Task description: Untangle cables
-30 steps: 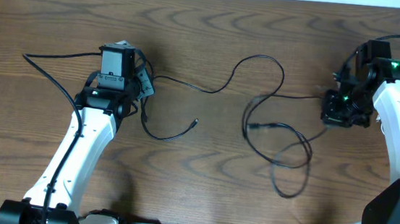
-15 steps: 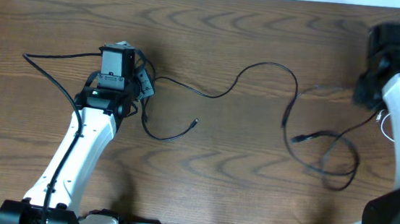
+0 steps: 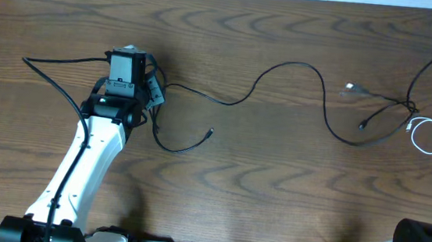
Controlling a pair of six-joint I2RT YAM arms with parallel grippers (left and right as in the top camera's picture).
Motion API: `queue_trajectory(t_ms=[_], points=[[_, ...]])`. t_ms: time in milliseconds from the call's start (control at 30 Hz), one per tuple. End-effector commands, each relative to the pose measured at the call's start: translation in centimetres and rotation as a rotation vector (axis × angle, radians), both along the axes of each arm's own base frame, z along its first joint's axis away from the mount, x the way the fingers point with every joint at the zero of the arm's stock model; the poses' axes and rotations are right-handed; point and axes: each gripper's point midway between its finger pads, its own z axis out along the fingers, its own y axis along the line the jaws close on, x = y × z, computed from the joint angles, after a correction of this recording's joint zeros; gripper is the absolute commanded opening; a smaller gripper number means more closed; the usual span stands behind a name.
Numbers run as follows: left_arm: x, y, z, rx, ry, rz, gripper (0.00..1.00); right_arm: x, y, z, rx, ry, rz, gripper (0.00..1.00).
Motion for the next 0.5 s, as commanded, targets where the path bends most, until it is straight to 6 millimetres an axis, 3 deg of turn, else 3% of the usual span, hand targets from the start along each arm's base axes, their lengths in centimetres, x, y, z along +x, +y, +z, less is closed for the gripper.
queue_trajectory(t_ms=[0, 100, 267, 367, 400, 467], points=[[-0.3, 2.6, 0.3, 0.094, 0.0, 0.086, 0.07, -1.2, -1.6, 1.2, -0.079, 0.006, -0.093, 0.01], [-0.7, 5.5, 0.8, 0.149, -0.005, 0.175, 0.07, -2.5, -2.9, 1.7, -0.125, 0.014, -0.193, 0.01], [-1.5, 10.4, 2.0, 0.151, -0.033, 0.326, 0.07, -2.8, -3.8, 1.2, -0.125, 0.029, -0.218, 0.01], [-2.5, 14.6, 3.3, 0.13, -0.084, 0.475, 0.07, -2.9, -4.2, 0.8, -0.12, 0.042, -0.224, 0.01], [-3.5, 17.0, 4.2, 0.105, -0.125, 0.585, 0.07, -2.8, -4.3, 0.6, -0.117, 0.046, -0.223, 0.01], [-5.0, 19.9, 5.2, 0.064, -0.178, 0.73, 0.07, -3.0, -4.7, 0.6, -0.117, 0.046, -0.232, 0.01]])
